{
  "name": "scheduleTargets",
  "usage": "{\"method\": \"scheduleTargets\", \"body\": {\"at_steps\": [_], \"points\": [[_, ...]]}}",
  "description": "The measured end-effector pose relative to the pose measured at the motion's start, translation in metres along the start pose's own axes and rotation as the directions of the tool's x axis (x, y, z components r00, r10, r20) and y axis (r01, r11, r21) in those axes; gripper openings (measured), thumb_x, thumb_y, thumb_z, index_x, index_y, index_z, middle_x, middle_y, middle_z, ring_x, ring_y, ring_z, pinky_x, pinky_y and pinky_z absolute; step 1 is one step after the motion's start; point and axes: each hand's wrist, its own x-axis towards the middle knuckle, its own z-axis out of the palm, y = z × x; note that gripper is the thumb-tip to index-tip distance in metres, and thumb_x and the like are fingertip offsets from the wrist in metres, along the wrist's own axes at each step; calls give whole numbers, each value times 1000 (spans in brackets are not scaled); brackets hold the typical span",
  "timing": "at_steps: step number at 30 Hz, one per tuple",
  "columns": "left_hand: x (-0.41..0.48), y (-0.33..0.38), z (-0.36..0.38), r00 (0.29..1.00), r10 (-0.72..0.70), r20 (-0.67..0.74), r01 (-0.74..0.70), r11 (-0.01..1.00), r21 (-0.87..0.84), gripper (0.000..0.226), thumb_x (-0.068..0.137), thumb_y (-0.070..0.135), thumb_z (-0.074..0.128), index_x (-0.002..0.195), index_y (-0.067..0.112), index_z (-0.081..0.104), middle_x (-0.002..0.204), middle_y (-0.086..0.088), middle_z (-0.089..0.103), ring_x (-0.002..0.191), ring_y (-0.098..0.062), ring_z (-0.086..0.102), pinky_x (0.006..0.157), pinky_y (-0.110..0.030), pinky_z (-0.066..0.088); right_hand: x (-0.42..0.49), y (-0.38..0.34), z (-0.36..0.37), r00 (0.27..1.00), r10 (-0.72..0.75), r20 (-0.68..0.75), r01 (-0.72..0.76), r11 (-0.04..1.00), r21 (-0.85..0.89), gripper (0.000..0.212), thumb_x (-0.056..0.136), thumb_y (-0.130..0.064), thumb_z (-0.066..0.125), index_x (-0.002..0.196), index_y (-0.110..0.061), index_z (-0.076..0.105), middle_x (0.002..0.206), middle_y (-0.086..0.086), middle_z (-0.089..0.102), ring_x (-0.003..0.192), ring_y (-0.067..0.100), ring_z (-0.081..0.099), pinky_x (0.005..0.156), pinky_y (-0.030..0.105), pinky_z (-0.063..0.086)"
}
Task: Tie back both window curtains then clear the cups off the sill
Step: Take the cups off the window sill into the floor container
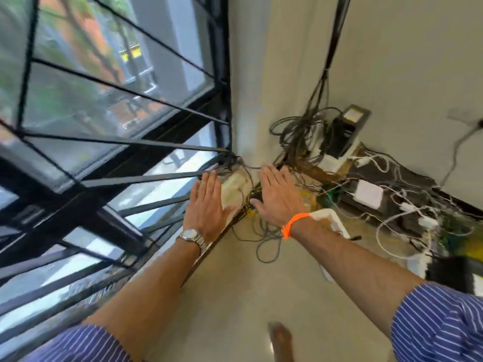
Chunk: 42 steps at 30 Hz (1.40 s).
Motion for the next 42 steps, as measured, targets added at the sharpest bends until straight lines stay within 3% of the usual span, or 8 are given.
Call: {"method": "scheduleTargets", "body": {"at_steps": [7,10,16,20,23,29,35,42], "points": [[-16,-36,80,975,-152,163,155,988,-7,79,95,61,25,151,4,25,159,-14,21,149,-28,14,118,-38,-13,51,-56,97,957,-254,137,255,967,14,71,81,-44,61,138,-6,42,143,15,44,133,33,39,113,52,28],[-15,-40,118,971,-171,170,184,981,-65,78,97,59,22,154,6,14,162,-12,10,150,-25,3,119,-38,-12,66,-64,137,937,-303,173,298,953,57,68,81,-44,62,135,-9,43,135,11,49,125,31,43,113,48,30],[-8,-56,191,941,-270,202,305,938,-165,88,88,65,3,153,7,17,161,-10,14,150,-24,4,123,-38,0,94,-73,211,927,-306,218,289,951,105,70,81,-45,61,137,-11,39,139,8,45,132,27,38,116,47,25],[-2,-64,233,928,-333,169,365,905,-220,90,88,67,6,150,5,26,158,-12,25,149,-26,15,123,-39,9,103,-79,250,920,-303,247,282,952,118,75,83,-48,60,141,-9,34,143,8,40,136,26,33,117,46,24],[4,-69,259,921,-327,209,372,898,-233,80,94,62,15,151,6,22,159,-11,21,149,-25,13,123,-37,6,112,-83,274,916,-311,253,288,950,125,77,84,-49,60,142,-8,31,145,8,37,138,26,30,119,46,22],[15,-83,307,930,-282,234,335,914,-228,66,98,47,42,146,4,31,148,-13,39,141,-29,30,121,-37,18,125,-95,319,930,-263,256,225,960,168,74,82,-46,63,139,-8,34,140,8,42,130,27,39,114,42,30],[25,-91,346,919,-306,250,358,913,-196,76,96,50,44,151,2,19,156,-15,27,145,-29,23,122,-37,11,139,-103,353,952,-80,297,-8,959,285,79,80,-48,65,140,-10,32,142,9,42,130,28,38,106,40,37],[51,-98,376,887,-420,193,457,857,-238,73,86,40,60,144,4,34,139,-14,50,126,-30,48,109,-37,34,169,-108,387,948,6,319,-140,906,399,82,72,-41,73,139,-12,35,139,9,46,126,30,41,99,42,42]]}}
